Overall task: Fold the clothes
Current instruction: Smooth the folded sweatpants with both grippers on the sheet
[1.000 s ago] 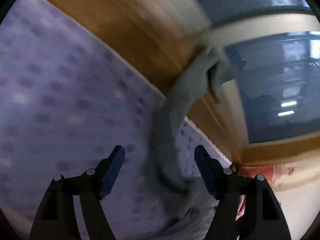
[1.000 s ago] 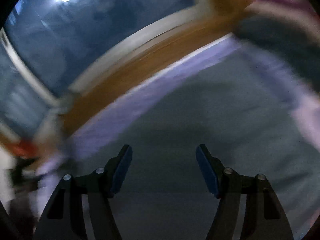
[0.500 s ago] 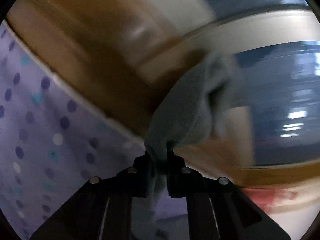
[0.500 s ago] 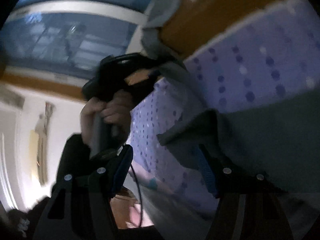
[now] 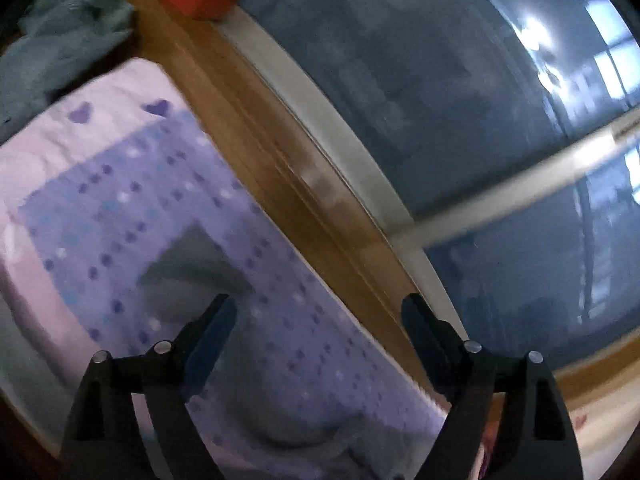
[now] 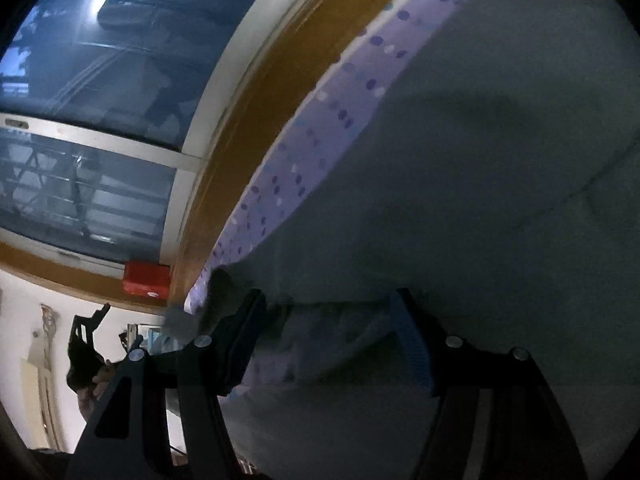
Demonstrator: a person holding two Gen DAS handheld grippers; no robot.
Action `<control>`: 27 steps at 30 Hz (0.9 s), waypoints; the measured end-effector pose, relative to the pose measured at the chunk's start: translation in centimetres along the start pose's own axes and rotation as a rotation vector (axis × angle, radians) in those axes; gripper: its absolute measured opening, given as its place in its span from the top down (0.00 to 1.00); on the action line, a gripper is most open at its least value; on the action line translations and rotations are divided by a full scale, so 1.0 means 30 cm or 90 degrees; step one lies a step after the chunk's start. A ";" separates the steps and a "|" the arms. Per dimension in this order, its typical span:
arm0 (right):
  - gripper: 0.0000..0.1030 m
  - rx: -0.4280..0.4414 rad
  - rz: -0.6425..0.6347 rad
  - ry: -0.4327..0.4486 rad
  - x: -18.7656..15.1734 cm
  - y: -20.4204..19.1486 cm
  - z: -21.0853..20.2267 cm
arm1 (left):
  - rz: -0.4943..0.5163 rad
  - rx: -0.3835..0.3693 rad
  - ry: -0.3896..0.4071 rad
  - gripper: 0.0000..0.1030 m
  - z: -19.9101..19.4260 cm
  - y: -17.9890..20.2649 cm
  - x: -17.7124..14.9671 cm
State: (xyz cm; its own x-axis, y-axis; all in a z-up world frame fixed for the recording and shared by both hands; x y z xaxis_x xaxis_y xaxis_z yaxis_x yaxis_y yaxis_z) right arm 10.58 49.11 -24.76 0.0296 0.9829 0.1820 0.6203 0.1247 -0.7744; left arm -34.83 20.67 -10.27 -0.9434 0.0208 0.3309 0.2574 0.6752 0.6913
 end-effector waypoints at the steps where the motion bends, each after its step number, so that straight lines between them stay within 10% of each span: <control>1: 0.36 0.013 -0.009 -0.008 -0.004 -0.025 0.013 | -0.001 0.004 -0.010 0.17 0.014 -0.023 0.000; 8: 0.36 0.132 -0.070 -0.156 -0.074 -0.270 0.232 | 0.036 0.057 -0.168 0.17 0.159 -0.204 -0.144; 14: 0.36 0.039 -0.120 -0.269 -0.181 -0.389 0.521 | -0.039 0.041 -0.230 0.17 0.172 -0.328 -0.219; 17: 0.38 0.019 -0.087 -0.270 -0.147 -0.422 0.564 | 0.057 0.037 -0.212 0.17 0.150 -0.281 -0.233; 23: 0.67 -0.114 -0.024 -0.316 -0.102 -0.369 0.580 | 0.512 0.065 -0.181 0.17 0.199 -0.082 -0.430; 27: 0.67 -0.107 -0.081 -0.326 -0.121 -0.427 0.497 | 0.610 0.034 -0.224 0.17 0.273 -0.050 -0.508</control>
State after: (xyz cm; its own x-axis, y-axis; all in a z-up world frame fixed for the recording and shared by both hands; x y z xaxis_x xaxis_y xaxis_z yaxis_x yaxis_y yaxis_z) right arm -9.15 45.96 -24.53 -0.4128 0.9070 -0.0831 0.7120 0.2645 -0.6504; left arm -22.55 25.39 -21.61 -0.3564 0.7784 0.5167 0.9343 0.2931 0.2028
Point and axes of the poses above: each gripper's, at about its wrist camera, not at the fingertips, and z roughly the way its jaws point, y to its right, x to its top, the point moved 6 cm from there along z, roughly the way its jaws point
